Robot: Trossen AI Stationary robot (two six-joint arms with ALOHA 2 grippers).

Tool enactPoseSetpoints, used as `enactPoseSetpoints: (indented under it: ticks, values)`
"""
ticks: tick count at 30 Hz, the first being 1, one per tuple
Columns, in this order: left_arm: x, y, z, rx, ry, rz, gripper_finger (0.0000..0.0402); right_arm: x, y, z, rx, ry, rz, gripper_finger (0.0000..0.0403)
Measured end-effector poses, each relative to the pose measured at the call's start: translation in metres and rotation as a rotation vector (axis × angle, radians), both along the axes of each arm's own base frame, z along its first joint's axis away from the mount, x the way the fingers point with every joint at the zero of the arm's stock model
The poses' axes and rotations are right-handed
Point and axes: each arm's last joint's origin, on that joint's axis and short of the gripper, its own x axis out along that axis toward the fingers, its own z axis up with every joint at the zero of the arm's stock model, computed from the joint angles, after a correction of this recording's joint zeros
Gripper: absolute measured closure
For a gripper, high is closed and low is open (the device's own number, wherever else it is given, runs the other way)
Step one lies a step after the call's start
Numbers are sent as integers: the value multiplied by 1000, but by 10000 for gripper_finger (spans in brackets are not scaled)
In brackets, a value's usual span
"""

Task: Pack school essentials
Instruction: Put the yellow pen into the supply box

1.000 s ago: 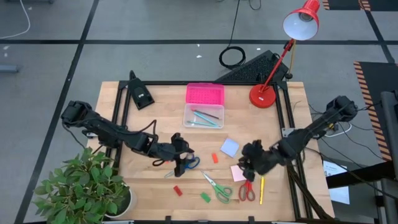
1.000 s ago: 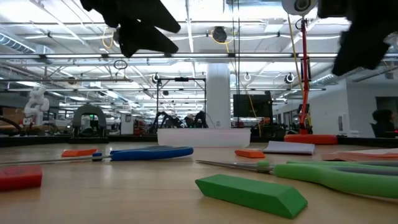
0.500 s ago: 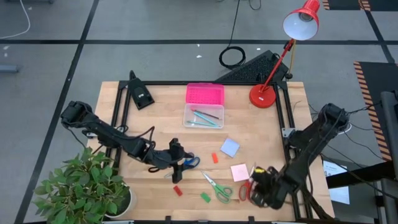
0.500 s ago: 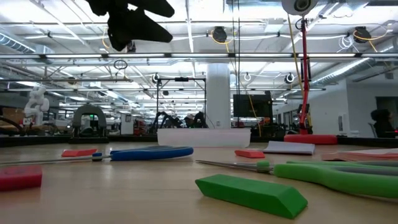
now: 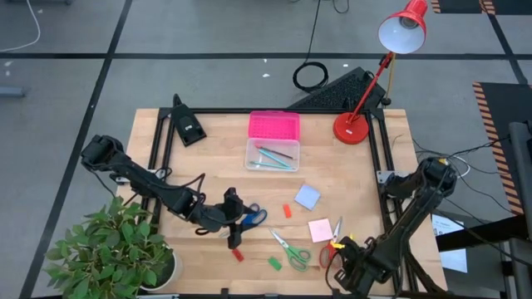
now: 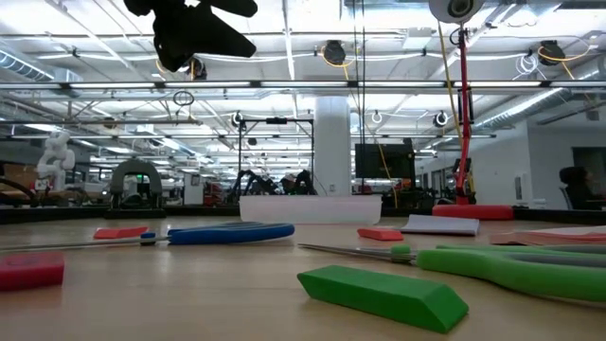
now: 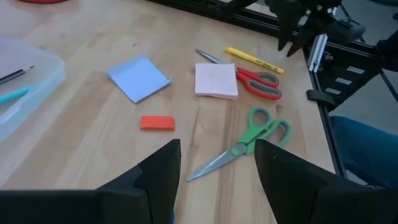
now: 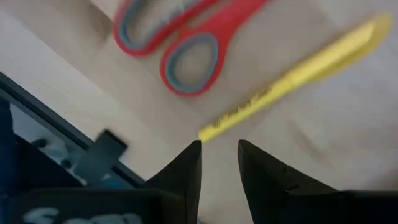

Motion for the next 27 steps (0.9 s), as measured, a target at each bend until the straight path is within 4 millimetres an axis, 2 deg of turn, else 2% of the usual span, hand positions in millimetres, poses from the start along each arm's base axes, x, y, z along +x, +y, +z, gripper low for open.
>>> enactPoseSetpoints:
  ticks: [7, 11, 15, 21, 27]
  values:
    - [1, 1, 0, 1, -1, 6, 192, 3, 3, -3, 7, -19, 69, 305]
    - [1, 1, 0, 0, -1, 7, 192, 8, 8, -2, 49, -101, 200, 305]
    - [1, 1, 0, -1, -1, 7, 192, 11, 9, -2, 20, -167, 258, 305]
    - [1, 1, 0, -2, -1, 8, 192, 9, 1, -3, -17, -85, 113, 303]
    - [0, 1, 0, -3, -2, 6, 192, 6, -2, -4, -25, -33, 95, 273]
